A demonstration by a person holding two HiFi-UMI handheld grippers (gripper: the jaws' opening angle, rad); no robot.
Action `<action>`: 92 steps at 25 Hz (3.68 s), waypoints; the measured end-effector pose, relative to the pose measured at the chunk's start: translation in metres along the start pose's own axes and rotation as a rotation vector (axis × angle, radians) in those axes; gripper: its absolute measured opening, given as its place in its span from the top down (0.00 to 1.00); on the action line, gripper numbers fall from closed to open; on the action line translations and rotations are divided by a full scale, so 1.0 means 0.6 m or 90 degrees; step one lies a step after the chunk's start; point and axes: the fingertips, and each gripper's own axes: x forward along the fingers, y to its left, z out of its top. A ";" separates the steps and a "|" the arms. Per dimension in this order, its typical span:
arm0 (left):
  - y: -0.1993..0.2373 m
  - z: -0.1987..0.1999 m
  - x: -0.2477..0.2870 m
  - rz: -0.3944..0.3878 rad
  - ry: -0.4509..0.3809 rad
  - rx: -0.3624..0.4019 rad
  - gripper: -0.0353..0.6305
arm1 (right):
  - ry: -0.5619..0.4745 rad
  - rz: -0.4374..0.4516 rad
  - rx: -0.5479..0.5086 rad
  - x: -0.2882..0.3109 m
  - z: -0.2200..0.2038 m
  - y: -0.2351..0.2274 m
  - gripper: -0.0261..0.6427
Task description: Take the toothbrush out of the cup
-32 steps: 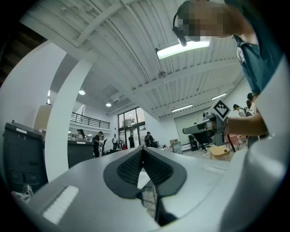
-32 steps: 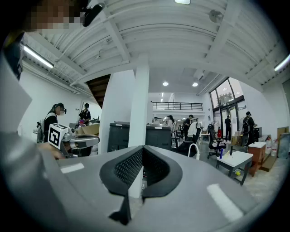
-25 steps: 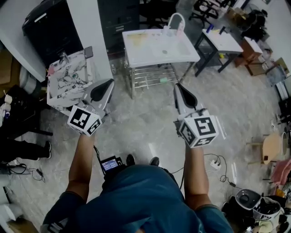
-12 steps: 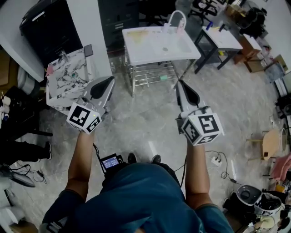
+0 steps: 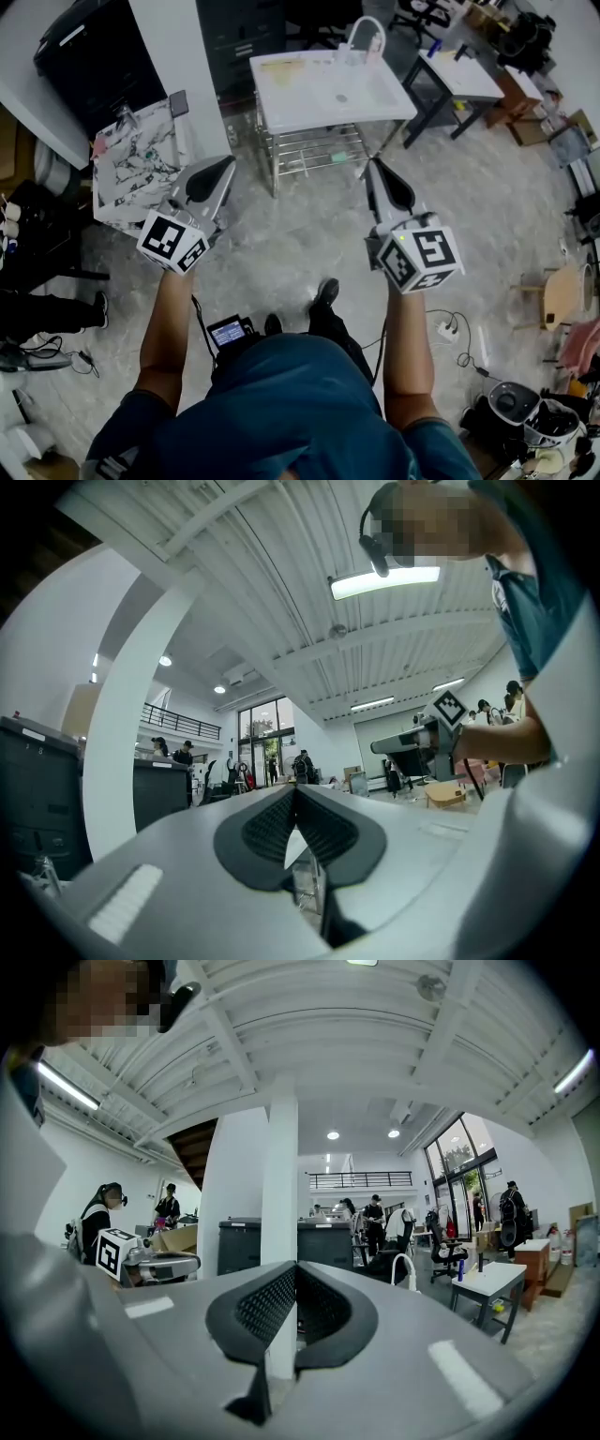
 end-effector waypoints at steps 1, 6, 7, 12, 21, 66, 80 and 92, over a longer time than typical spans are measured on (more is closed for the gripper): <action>0.002 -0.003 0.007 0.003 0.003 0.001 0.95 | -0.001 0.002 0.002 0.006 -0.001 -0.010 0.94; 0.017 -0.011 0.058 0.023 0.018 0.009 0.95 | -0.010 0.015 0.022 0.044 -0.005 -0.075 0.94; 0.021 -0.013 0.070 0.029 0.020 0.010 0.95 | -0.010 0.020 0.025 0.054 -0.006 -0.088 0.94; 0.038 -0.024 0.137 0.058 0.034 0.012 0.95 | -0.006 0.053 0.032 0.108 -0.011 -0.156 0.94; 0.063 -0.039 0.231 0.113 0.049 0.006 0.95 | 0.004 0.101 0.039 0.188 -0.011 -0.260 0.94; 0.327 -0.141 0.598 0.004 0.039 -0.013 0.95 | 0.029 -0.002 0.062 0.483 -0.038 -0.510 0.94; 0.485 -0.156 0.601 -0.004 0.016 -0.037 0.95 | 0.044 -0.025 0.065 0.648 -0.042 -0.491 0.94; 0.555 -0.176 0.545 0.066 0.025 -0.051 0.95 | 0.069 0.029 0.066 0.783 -0.056 -0.479 0.94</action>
